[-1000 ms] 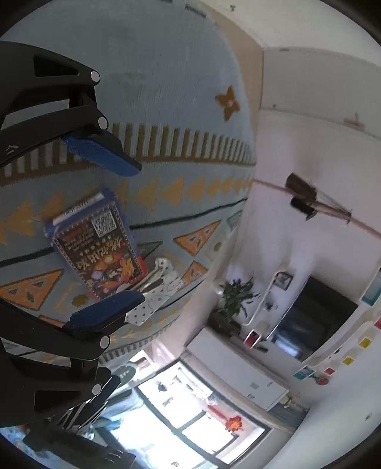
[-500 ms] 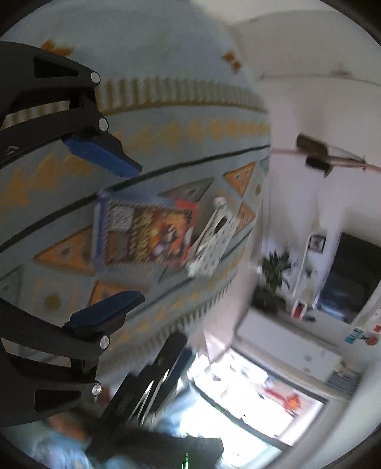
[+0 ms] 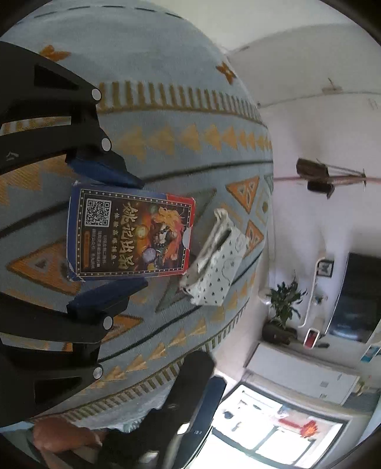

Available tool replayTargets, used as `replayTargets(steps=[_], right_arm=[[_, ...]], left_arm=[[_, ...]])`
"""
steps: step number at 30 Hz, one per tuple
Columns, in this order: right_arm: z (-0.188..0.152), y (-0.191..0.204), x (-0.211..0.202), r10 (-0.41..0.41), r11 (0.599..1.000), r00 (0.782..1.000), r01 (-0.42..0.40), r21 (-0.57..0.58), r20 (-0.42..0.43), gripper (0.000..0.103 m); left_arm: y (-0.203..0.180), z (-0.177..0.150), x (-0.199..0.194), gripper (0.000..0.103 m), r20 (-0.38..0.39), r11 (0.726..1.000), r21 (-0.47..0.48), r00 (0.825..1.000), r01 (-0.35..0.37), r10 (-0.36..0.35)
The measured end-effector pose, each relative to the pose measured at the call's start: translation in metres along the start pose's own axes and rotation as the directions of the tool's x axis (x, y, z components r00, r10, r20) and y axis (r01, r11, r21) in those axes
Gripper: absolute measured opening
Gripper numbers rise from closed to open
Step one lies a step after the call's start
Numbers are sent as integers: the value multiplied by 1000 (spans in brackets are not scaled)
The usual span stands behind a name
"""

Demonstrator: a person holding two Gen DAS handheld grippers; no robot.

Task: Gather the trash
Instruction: 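Grasp the card box with the left tool while the right tool grasps the dotted paper, then carry the card box and dotted paper to the basket and release them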

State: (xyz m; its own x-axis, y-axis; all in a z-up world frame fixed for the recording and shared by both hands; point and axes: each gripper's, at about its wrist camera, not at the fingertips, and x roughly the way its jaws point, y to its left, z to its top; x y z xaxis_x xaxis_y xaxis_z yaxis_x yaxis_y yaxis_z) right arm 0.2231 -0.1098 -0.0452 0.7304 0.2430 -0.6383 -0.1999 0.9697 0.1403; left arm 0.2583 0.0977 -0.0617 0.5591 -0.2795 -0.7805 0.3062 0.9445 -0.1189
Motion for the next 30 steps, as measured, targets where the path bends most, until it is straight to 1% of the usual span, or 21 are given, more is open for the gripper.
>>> replayTargets(steps=[1, 3, 4, 6, 8, 10, 11, 14, 16, 17, 19, 23, 24, 25, 26, 27, 28, 30], right_arm=[[6, 1, 5, 36, 999, 999, -36, 4, -26, 71], [13, 3, 17, 69, 998, 995, -68, 4, -71, 72], [15, 5, 24, 73, 997, 993, -74, -4, -92, 72], [19, 12, 42, 54, 997, 992, -59, -40, -117, 72], [22, 17, 58, 38, 997, 990, -47, -64, -136, 72], [24, 21, 71, 15, 996, 990, -28, -86, -140, 74], [25, 22, 75, 14, 995, 990, -28, -98, -140, 75], [27, 31, 86, 16, 991, 989, -36, -133, -149, 81], [27, 35, 92, -9, 990, 990, -11, -143, -139, 85], [27, 35, 96, -15, 990, 989, -6, -142, -145, 85], [27, 34, 105, -19, 991, 983, -6, -135, -183, 85], [27, 29, 112, -22, 994, 975, -3, -112, -221, 83], [28, 29, 112, -31, 993, 976, 6, -115, -216, 75], [27, 29, 111, -29, 993, 977, 3, -118, -214, 62], [27, 31, 110, -24, 992, 977, -3, -126, -212, 57], [26, 32, 109, -22, 991, 978, -6, -133, -208, 42], [25, 34, 107, -15, 990, 979, -15, -142, -204, 33], [23, 38, 104, -19, 988, 981, -11, -156, -193, 26]], left_arm=[[7, -2, -4, 58, 0, 1000, -22, 1000, -5, 5], [24, -8, -14, 58, 15, 996, -84, 1000, -26, 27], [33, -10, -18, 58, 30, 993, -110, 999, -34, 37], [45, -14, -22, 58, 52, 989, -141, 997, -49, 57], [54, -16, -22, 58, 68, 985, -171, 997, -27, 40], [54, -15, -23, 58, 77, 984, -176, 997, -19, 33], [53, -14, -22, 58, 73, 986, -165, 996, -33, 46], [46, -13, -22, 58, 78, 988, -149, 995, -45, 57], [47, -17, -24, 58, 84, 988, -153, 995, -37, 50], [47, -17, -24, 58, 85, 987, -157, 995, -31, 45], [49, -19, -25, 58, 87, 986, -165, 996, -21, 35], [47, -20, -23, 58, 88, 987, -158, 995, -27, 41], [47, -20, -23, 58, 89, 987, -156, 995, -27, 41], [48, -20, -23, 58, 89, 987, -155, 995, -27, 41], [49, -21, -23, 58, 90, 987, -156, 995, -26, 41], [48, -21, -23, 58, 91, 987, -157, 995, -26, 41], [49, -23, -24, 58, 92, 987, -156, 995, -26, 41], [47, -24, -24, 58, 93, 988, -151, 995, -26, 40]])
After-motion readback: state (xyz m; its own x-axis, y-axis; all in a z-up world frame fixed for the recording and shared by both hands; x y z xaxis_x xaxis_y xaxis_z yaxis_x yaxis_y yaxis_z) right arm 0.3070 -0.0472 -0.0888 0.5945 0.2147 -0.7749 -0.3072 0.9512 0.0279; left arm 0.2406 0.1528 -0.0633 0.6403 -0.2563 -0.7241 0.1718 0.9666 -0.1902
